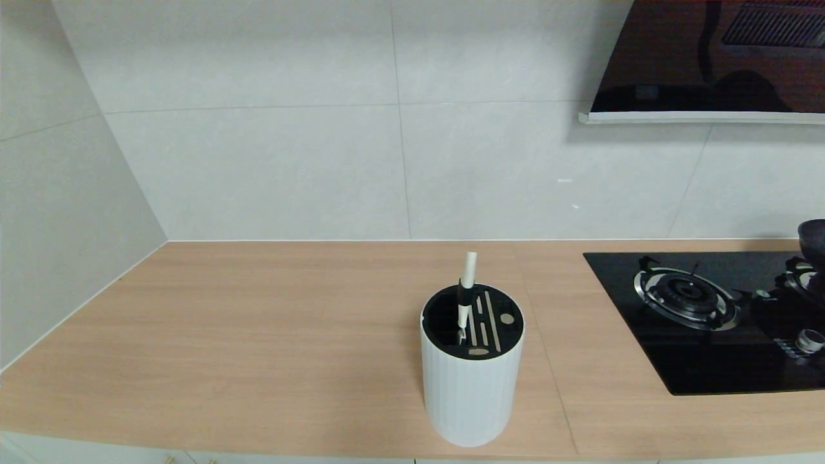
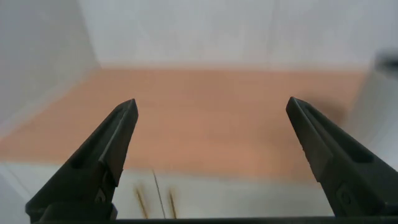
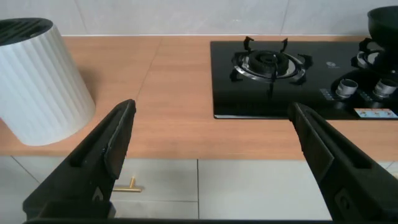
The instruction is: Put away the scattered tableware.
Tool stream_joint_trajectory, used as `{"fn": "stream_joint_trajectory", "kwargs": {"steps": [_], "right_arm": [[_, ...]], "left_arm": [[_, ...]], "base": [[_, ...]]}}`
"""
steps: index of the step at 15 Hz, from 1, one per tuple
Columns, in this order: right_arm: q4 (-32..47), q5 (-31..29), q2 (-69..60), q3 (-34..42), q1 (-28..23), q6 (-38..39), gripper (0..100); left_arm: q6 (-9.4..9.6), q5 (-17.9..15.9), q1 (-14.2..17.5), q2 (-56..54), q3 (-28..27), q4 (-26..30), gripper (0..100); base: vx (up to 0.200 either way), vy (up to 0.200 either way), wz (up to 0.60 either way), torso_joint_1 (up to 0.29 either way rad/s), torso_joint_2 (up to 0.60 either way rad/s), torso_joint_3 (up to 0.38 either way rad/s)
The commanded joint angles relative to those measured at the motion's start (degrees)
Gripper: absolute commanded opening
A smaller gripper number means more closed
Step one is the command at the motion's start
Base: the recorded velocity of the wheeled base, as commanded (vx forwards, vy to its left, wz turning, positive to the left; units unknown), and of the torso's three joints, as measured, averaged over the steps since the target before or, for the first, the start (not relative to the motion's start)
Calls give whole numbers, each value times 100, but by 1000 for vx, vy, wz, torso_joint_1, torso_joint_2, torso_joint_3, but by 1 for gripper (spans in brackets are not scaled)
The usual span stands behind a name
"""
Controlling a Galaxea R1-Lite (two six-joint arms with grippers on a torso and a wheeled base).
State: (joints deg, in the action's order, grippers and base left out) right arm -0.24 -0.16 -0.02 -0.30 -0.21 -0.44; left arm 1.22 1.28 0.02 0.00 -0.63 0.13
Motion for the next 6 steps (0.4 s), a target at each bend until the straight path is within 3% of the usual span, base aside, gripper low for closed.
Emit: {"fn": "stream_joint_trajectory", "kwargs": {"steps": [1,3,6], "right_arm": [[7,16,11,22,3,0,100],[16,16,11,22,12,0,100],[16,16,11,22,12,0,100]], "left_arm": [[36,-154,-29,18,63,-5,100],[-113,-146,-29,18,55,-13,100],[-113,-146,-29,9,55,-13,100]], "base": [[0,0,0,0,0,0],[0,0,0,0,0,0],[0,0,0,0,0,0]]}}
